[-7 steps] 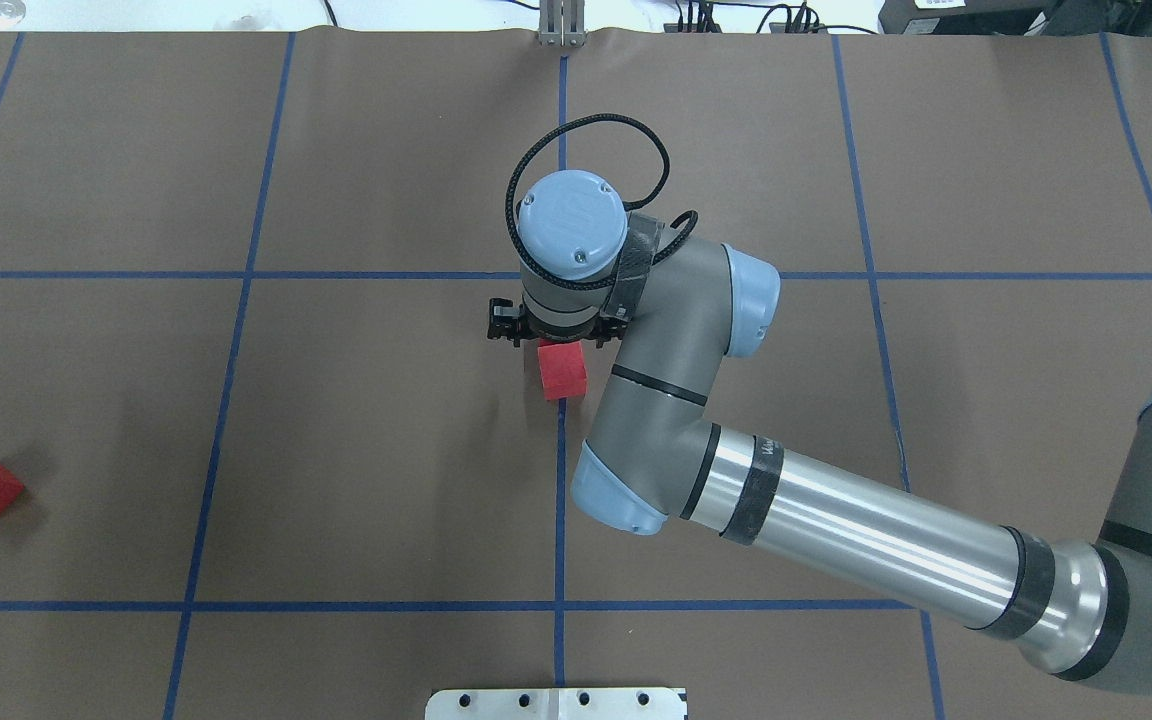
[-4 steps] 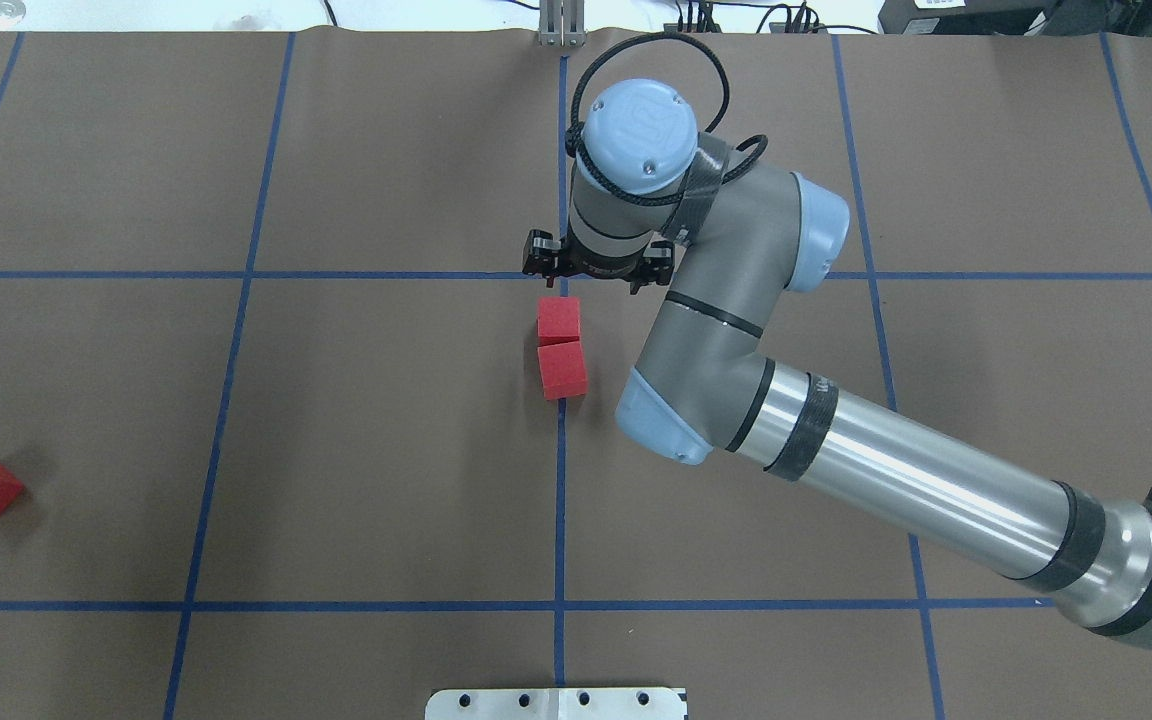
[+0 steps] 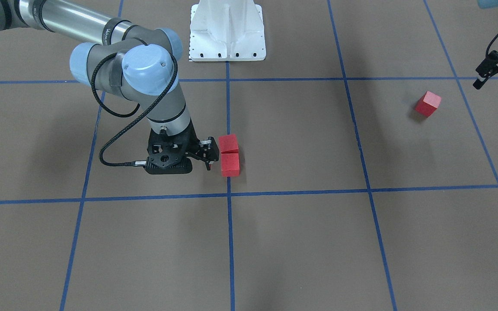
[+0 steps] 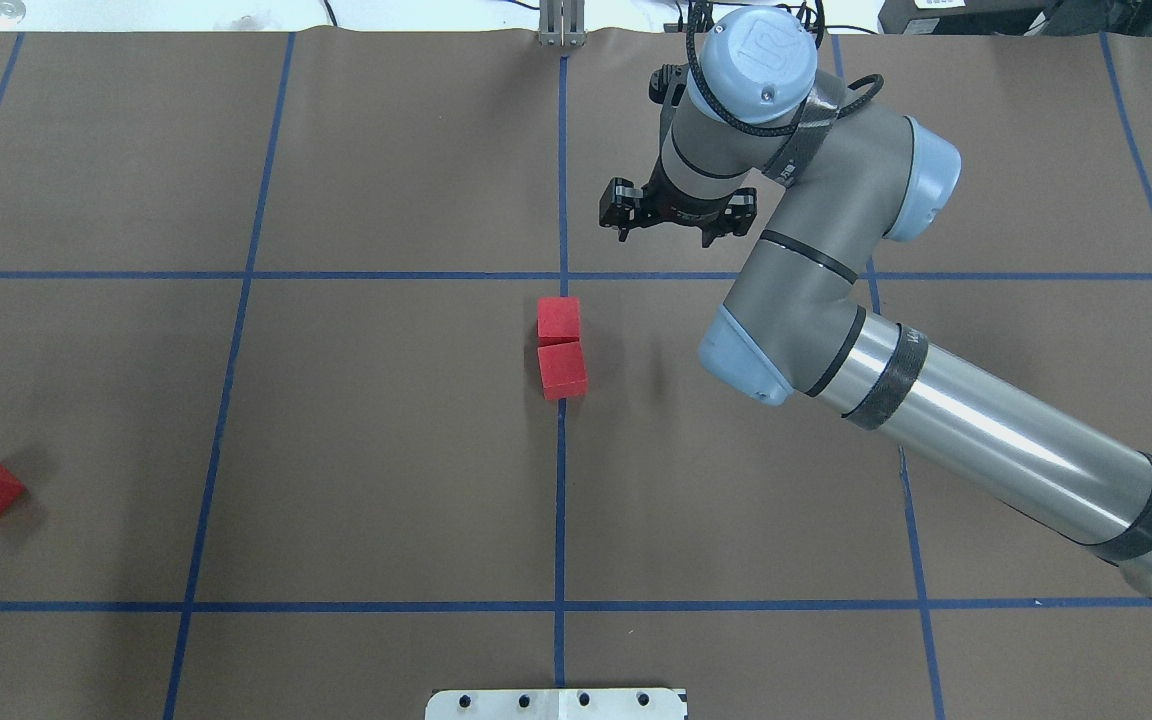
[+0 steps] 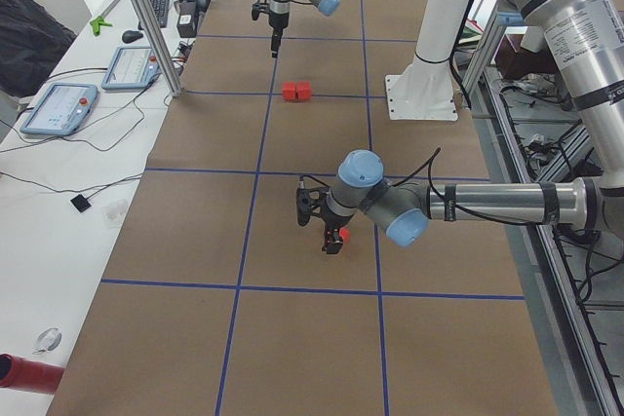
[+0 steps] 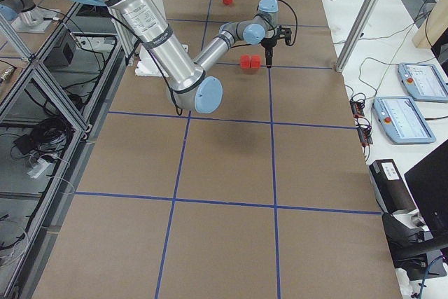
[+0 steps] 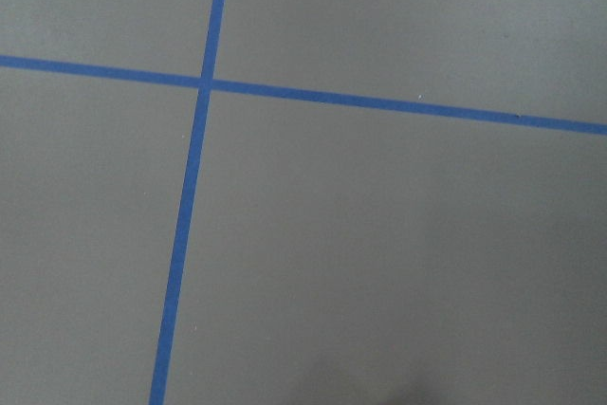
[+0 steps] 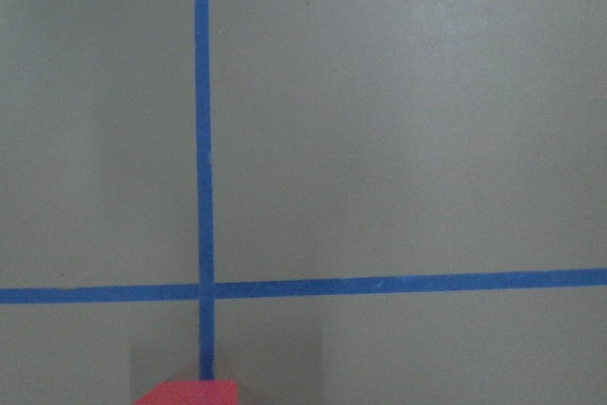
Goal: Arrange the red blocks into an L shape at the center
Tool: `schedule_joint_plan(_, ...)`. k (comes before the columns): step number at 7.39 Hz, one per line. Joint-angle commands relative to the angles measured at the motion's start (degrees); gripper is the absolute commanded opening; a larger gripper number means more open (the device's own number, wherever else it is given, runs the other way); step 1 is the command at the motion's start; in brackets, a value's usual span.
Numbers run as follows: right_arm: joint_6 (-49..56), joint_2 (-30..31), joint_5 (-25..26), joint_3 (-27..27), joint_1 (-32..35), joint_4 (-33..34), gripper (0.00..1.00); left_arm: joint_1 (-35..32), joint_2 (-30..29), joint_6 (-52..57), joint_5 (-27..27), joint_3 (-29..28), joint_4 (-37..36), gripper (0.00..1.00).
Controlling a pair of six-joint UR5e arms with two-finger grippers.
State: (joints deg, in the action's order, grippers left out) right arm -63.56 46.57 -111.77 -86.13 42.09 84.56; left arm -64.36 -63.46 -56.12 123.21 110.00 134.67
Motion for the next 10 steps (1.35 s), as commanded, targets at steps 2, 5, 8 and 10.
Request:
schedule_joint_plan(2, 1.16, 0.89, 0.50, 0.00, 0.44, -0.10, 0.99, 7.30, -0.79, -25.81, -6.98, -0.13, 0.16, 1.00)
schedule_joint_plan(5, 1.16, 0.89, 0.41, -0.62, 1.06, -1.14, 0.99, 16.17, -2.81, -37.18, -14.91, -1.45, -0.19, 1.00)
schedule_joint_plan(8, 1.16, 0.80, 0.50, -0.80, 1.41, -1.24, 0.99, 19.44, -2.81, -38.97, -16.51, -3.11, -0.11, 1.00)
schedule_joint_plan(10, 1.16, 0.89, 0.50, -0.80, 1.41, -1.24, 0.99, 21.81, -3.16, -41.68, -16.51, -4.09, -0.11, 1.00)
